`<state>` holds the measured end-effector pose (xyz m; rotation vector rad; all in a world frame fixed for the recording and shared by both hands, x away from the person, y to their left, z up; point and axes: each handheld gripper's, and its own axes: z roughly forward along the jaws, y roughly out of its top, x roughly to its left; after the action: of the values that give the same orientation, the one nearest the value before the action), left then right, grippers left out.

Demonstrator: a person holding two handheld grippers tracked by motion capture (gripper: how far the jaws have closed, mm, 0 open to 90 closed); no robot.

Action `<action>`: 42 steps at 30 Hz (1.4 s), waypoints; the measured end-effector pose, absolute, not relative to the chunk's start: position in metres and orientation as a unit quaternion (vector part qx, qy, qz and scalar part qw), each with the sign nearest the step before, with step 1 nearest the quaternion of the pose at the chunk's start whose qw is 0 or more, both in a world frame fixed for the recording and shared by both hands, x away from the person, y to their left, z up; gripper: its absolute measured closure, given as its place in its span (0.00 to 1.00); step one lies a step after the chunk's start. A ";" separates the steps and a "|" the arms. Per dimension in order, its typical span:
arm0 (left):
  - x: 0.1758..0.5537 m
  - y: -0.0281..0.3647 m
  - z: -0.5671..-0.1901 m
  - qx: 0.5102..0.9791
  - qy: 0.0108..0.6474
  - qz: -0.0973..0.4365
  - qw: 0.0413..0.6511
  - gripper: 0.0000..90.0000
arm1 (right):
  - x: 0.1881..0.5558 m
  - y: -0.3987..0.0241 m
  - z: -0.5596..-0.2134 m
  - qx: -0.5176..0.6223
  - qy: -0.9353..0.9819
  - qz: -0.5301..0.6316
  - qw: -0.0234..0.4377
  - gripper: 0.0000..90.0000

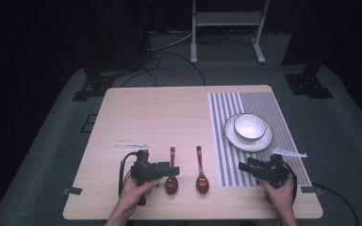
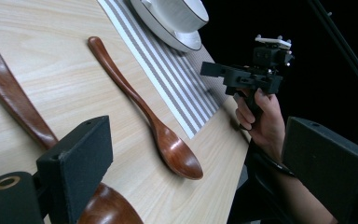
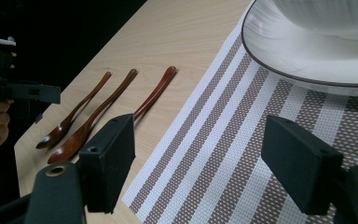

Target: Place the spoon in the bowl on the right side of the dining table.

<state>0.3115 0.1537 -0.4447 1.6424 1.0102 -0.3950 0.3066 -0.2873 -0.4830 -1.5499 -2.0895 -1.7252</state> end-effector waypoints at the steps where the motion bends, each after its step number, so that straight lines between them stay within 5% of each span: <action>1: 0.311 0.152 -0.445 0.696 0.425 -0.168 0.554 0.09 | 0.306 -0.287 -0.483 -0.497 -0.670 -0.552 0.011 0.27; 42: 0.299 0.075 -0.468 0.728 0.372 -0.260 0.514 0.09 | 0.305 -0.280 -0.484 -0.492 -0.684 -0.539 0.009 0.28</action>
<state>0.2988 0.0749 -0.4680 1.7506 0.8931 -0.6252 0.3053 -0.2798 -0.4844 -1.5356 -2.1366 -1.6838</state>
